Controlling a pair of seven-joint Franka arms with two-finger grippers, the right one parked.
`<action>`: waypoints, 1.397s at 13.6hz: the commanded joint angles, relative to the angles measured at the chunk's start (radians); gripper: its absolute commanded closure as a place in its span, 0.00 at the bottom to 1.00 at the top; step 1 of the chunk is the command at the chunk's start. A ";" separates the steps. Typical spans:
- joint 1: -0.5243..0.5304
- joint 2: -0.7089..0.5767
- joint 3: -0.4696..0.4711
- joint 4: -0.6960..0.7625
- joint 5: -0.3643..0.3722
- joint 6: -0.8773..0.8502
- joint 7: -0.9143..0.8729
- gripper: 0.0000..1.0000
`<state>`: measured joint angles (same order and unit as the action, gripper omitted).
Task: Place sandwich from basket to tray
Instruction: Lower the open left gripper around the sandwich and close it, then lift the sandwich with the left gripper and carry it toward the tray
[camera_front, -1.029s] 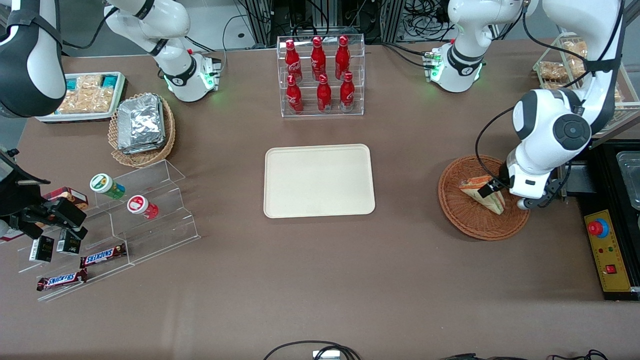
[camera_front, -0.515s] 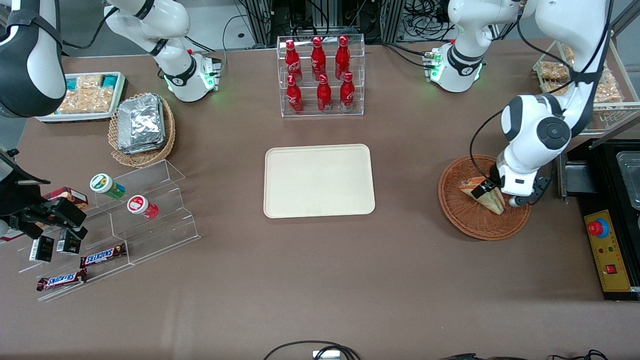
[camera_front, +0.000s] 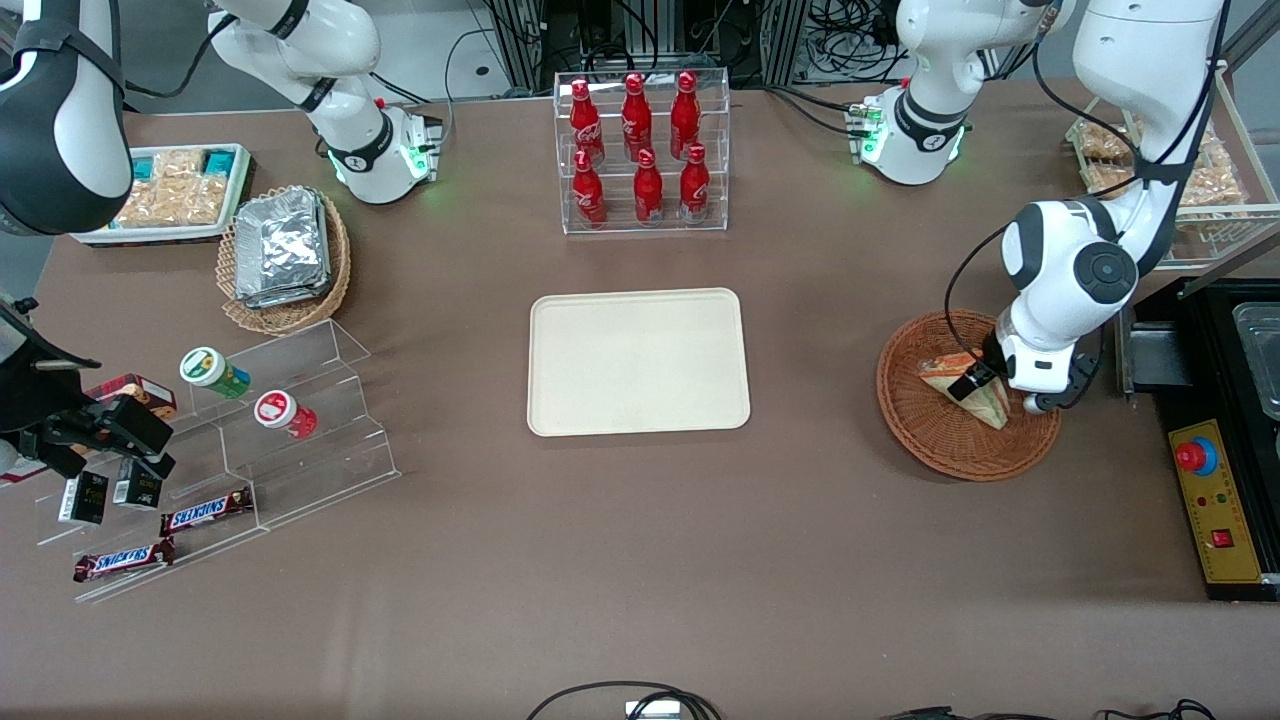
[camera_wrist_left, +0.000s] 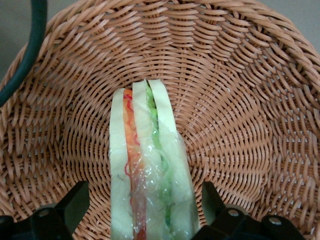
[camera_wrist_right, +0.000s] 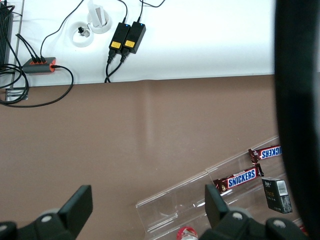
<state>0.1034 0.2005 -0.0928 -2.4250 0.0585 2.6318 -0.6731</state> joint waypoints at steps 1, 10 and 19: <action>0.002 -0.001 -0.004 -0.005 0.007 0.019 -0.045 0.17; -0.004 -0.007 -0.005 0.024 0.007 -0.006 -0.102 1.00; -0.019 -0.085 -0.117 0.394 0.060 -0.564 -0.017 1.00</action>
<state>0.0871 0.1067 -0.1700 -2.1093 0.1017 2.1472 -0.7046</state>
